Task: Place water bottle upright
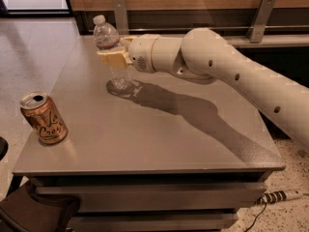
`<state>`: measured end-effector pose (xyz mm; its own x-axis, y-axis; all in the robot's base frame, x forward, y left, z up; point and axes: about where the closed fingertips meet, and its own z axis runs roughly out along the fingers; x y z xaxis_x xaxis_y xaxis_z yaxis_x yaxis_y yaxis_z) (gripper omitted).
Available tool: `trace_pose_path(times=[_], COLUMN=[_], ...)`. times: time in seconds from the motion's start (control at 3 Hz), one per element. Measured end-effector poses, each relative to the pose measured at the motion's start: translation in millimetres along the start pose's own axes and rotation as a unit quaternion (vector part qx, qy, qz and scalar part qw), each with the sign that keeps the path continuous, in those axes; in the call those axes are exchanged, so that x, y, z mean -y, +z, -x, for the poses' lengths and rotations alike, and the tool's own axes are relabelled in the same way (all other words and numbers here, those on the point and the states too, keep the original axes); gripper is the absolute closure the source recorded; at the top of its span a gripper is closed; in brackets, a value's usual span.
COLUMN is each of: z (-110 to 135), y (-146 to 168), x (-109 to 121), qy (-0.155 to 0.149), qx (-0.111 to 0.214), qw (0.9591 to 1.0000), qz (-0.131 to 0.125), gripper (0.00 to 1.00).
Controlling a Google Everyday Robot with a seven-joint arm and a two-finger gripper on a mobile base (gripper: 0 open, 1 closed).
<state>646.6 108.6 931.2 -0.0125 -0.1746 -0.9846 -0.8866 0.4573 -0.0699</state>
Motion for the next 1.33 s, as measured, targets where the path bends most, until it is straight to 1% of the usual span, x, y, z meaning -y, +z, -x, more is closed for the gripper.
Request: trace_pose_path(times=[0.33,0.67,1.0,1.33], z=[-1,9,14,15], y=[-9,-13,-14,-7], x=[-1,-1,0,2], qy=[-0.003,-0.010,-0.008,0.011], qx=[0.028,0.050,0.060,0.070], qw=[0.9996,0.9986,0.9981,0.9974], qz=[-0.009,-0.013,-0.013,-0.013], gripper=[1.00,1.00,1.00,1.00])
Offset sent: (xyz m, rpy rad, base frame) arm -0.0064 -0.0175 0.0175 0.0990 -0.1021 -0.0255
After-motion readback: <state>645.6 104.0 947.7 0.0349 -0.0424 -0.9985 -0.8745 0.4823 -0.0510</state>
